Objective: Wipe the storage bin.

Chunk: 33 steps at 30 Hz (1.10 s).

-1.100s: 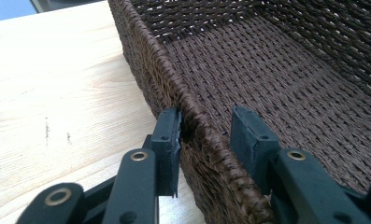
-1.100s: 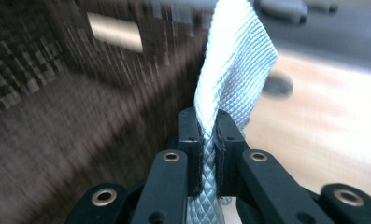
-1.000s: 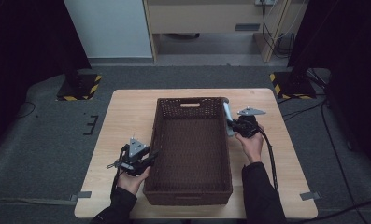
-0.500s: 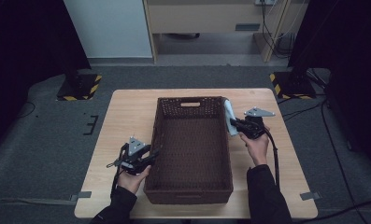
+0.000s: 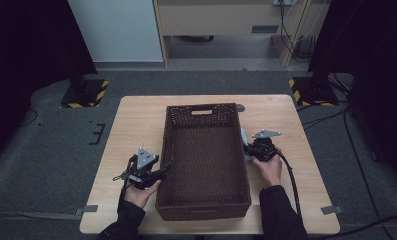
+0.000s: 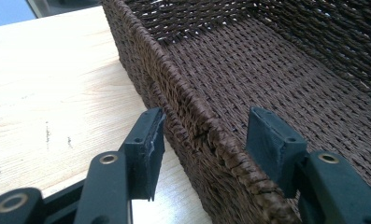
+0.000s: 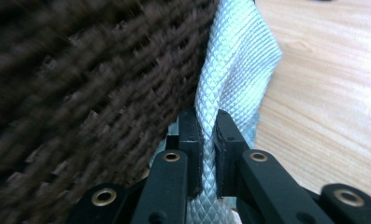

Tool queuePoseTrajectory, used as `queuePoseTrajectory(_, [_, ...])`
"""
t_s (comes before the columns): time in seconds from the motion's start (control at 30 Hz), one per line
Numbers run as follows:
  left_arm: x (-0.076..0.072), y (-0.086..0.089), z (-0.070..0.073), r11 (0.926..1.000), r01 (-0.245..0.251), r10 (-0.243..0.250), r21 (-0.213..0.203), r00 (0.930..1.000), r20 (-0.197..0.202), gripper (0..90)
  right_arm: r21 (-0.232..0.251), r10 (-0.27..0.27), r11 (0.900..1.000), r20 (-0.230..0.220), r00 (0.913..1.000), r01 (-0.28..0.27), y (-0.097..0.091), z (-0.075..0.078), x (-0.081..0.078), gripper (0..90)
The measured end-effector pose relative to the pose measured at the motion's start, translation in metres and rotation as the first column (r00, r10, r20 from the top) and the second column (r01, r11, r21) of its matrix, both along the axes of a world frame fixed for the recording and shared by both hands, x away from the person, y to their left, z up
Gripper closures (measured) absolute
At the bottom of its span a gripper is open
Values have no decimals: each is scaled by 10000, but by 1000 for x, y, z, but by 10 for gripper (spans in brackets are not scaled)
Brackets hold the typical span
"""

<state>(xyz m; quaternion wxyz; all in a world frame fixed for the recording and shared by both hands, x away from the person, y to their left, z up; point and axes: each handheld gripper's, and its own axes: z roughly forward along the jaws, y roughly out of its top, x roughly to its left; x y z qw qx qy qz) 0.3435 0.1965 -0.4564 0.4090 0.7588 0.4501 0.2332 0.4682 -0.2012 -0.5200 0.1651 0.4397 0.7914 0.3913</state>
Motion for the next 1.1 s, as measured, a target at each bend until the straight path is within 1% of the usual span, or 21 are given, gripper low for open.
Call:
queuePoseTrajectory(0.03, [0,0,0,10000,9,-9,8,10000,6,449,9,48,10000,92,9999,-48,0,4,0,845])
queuePoseTrajectory(0.07, [0,0,0,9999,84,-84,-95,10000,-31,437,69,59,10000,253,9997,-61,0,10,0,845])
queuePoseTrajectory(0.1, [0,1,1,9997,125,-125,-220,9999,-17,406,266,-3,9996,439,9990,-9,-1,18,-1,845])
queuePoseTrajectory(0.2, [-1,1,5,9995,54,-51,-304,9999,97,404,604,-15,9982,1096,9940,-51,-5,41,-3,845])
queuePoseTrajectory(0.27, [-4,2,6,9997,39,-38,-262,10000,45,410,834,55,9964,1369,9906,-171,-8,53,-6,846])
queuePoseTrajectory(0.33, [-8,3,5,9996,129,-131,-252,9999,-60,422,911,164,9954,1446,9894,-298,-8,58,-10,846])
queuePoseTrajectory(0.4, [-12,3,3,9995,229,-232,-228,9996,-152,437,797,288,9960,1348,9905,-398,-6,54,-13,846])
queuePoseTrajectory(0.5, [-14,-1,0,9993,346,-350,-140,9988,-353,476,723,328,9966,984,9946,-401,-4,38,-14,845])
queuePoseTrajectory(0.53, [-14,-3,-1,9995,292,-296,-109,9990,-341,491,632,311,9974,727,9969,-357,-3,28,-14,845])
queuePoseTrajectory(0.6, [-14,-3,0,9998,205,-208,-81,9992,-339,512,290,252,9992,271,9993,-259,0,14,-12,845])
queuePoseTrajectory(0.67, [-14,-4,0,9999,53,-56,-111,9996,-293,533,220,163,9996,-65,9998,-161,1,2,-10,845])
queuePoseTrajectory(0.7, [-14,-4,0,10000,-34,34,-2,9996,-265,548,226,123,9997,-119,9999,-120,2,-1,-10,845])
queuePoseTrajectory(0.73, [-14,-6,1,9999,-167,167,6,9996,-231,564,284,123,9995,-76,9999,-120,2,-2,-10,845])
queuePoseTrajectory(0.77, [-13,-7,1,9997,-233,235,66,9995,-220,580,311,157,9994,-97,9998,-154,3,0,-10,845])
queuePoseTrajectory(0.83, [-13,-7,1,9994,-322,324,92,9992,-225,597,308,188,9993,98,9998,-191,1,8,-11,845])
queuePoseTrajectory(0.87, [-12,-7,1,9993,-356,358,78,9992,-188,603,445,163,9989,229,9996,-173,-1,15,-12,845])
queuePoseTrajectory(0.9, [-12,-8,1,9992,-379,381,95,9991,-179,608,578,183,9981,456,9988,-210,-4,23,-13,845])
queuePoseTrajectory(0.97, [-11,-8,2,9990,-428,430,105,9988,-214,618,851,180,9960,992,9949,-265,-9,40,-15,845])
queuePoseTrajectory(1.03, [-9,-7,2,9989,-473,472,-28,9986,-237,625,1100,242,9931,1405,9898,-399,-13,56,-17,845])
queuePoseTrajectory(1.07, [-7,-7,1,9988,-481,479,-59,9986,-230,628,1221,239,9916,1552,9876,-432,-14,62,-18,845])
queuePoseTrajectory(1.1, [-6,-7,1,9987,-503,500,-111,9986,-195,632,1225,312,9912,1584,9869,-510,-14,66,-20,845])
